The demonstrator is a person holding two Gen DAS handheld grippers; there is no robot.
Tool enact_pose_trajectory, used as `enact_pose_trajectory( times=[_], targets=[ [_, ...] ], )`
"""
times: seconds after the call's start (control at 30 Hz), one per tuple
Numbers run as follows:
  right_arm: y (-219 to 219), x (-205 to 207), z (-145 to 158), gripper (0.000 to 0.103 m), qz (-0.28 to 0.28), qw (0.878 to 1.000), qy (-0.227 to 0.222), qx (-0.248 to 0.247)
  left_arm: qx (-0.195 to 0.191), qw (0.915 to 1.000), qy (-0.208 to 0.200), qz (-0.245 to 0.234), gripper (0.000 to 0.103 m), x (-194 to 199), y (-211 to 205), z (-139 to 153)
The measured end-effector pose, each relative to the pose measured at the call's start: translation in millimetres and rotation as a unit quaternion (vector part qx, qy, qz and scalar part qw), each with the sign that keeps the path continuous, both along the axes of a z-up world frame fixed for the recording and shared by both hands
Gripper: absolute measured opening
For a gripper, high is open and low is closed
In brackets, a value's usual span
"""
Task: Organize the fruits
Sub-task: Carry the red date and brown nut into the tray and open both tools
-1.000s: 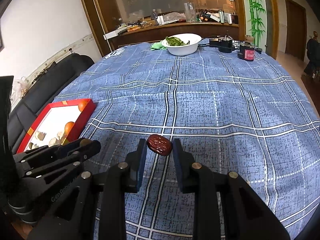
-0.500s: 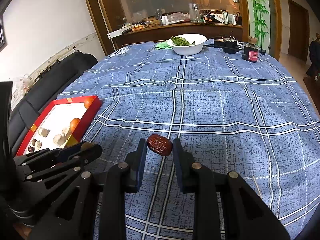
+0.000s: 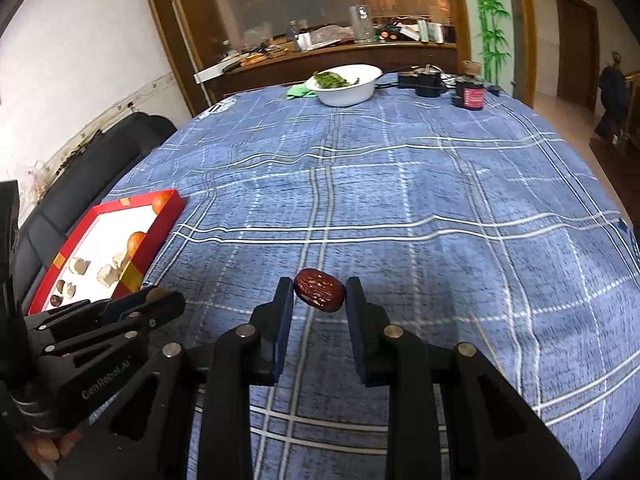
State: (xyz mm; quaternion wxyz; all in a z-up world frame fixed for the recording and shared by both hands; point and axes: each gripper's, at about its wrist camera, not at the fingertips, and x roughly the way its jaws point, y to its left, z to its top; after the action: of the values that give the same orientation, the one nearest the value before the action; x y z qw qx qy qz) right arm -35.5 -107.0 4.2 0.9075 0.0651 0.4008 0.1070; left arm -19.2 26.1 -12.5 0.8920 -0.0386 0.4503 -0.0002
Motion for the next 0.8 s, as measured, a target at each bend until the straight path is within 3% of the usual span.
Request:
enact_pose_trajectory(
  times=[0.4,0.8],
  targets=[
    [-4,-11,3,0.028,-0.003,1.0,-0.004,0.006,0.0,1.0,-0.005,-0.004,0.02,-13,-1,3],
    [20,-27,12,0.028,0.022,1.0,-0.015,0.004,-0.006,0.9993,-0.021,0.03,0.02,-38,28,15]
  ],
)
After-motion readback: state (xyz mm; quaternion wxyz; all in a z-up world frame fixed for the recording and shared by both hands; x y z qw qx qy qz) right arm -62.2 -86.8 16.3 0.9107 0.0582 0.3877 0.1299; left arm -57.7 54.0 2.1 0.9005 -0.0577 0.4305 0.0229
